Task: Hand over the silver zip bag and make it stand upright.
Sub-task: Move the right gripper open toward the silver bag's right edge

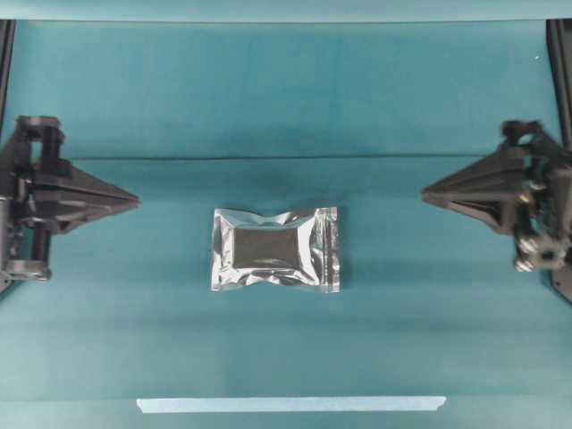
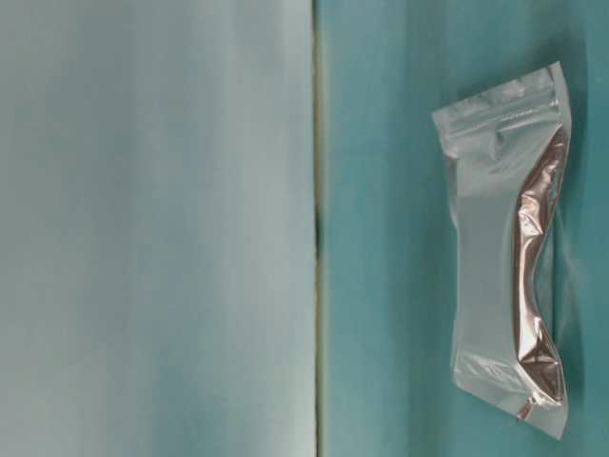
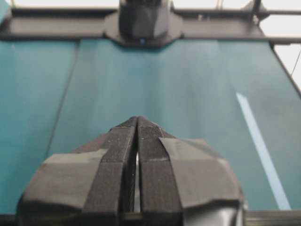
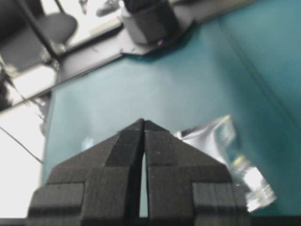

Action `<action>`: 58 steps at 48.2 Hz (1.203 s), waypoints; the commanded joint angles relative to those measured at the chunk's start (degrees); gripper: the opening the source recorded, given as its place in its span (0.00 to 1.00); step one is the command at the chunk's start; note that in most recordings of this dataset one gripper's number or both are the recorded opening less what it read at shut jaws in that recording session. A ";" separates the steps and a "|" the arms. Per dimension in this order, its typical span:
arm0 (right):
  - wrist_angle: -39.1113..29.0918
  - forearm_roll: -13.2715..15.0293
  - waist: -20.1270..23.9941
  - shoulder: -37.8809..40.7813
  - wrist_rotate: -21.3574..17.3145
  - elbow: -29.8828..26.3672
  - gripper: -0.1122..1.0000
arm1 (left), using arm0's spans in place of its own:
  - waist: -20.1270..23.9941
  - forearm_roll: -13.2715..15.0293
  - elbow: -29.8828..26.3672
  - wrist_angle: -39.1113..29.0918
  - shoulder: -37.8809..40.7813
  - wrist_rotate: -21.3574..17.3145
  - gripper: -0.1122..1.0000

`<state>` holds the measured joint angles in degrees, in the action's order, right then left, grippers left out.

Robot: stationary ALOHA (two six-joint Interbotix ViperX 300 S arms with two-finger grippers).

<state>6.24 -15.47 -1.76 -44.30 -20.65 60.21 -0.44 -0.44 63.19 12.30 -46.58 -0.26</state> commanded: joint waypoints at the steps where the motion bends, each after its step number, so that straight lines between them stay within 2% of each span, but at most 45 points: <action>1: -0.09 -5.71 -1.58 2.37 -7.21 -1.85 0.10 | -0.18 -0.18 -2.55 -0.44 1.32 -0.26 0.09; 7: 0.18 -6.77 -1.93 5.54 -12.83 -1.93 0.10 | -0.18 -0.09 -3.25 -0.88 2.64 -0.79 0.09; 18: -0.62 -9.40 -3.16 11.43 -19.95 -1.58 0.10 | -0.18 -0.09 -3.52 -1.41 3.78 -0.35 0.09; 25: -0.79 -11.51 -2.81 14.77 -27.60 -1.58 0.10 | -0.18 -0.09 -3.52 -2.02 3.60 -0.26 0.09; 29: -0.88 -11.60 -2.02 16.70 -31.29 -1.32 0.10 | -0.18 -0.18 -3.52 -2.02 3.60 -0.26 0.09; 33: -0.79 -11.60 -0.88 18.98 -33.05 -1.32 0.12 | -0.09 -0.18 -3.52 -2.02 3.78 -0.26 0.09; 35: -0.70 -11.60 -0.35 20.13 -33.57 -1.32 0.17 | -0.18 -0.18 -3.60 -2.02 3.78 -0.26 0.09; 39: -0.97 -11.69 0.62 22.50 -34.37 -1.58 0.33 | -0.09 -0.09 -3.60 -2.11 3.78 -0.26 0.09; 45: -1.05 -11.69 1.14 26.02 -35.68 -2.72 0.67 | 0.00 -0.09 -3.52 -2.37 3.87 -0.26 0.09; 49: -1.14 -11.87 1.23 29.09 -36.04 -3.96 0.85 | 0.00 -0.09 -3.60 -2.72 3.87 -0.26 0.09; 53: -0.62 -12.13 1.23 31.82 -36.04 -4.83 0.94 | 0.00 -0.09 -3.60 -3.43 3.78 -0.18 0.09; 58: 1.23 -13.01 1.41 34.89 -36.12 -5.71 0.93 | 0.00 -0.18 -3.60 -4.13 3.69 -0.09 0.09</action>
<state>5.89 -27.86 -0.70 -10.90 -56.25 55.81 -0.53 -0.44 61.08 8.26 -42.80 -0.44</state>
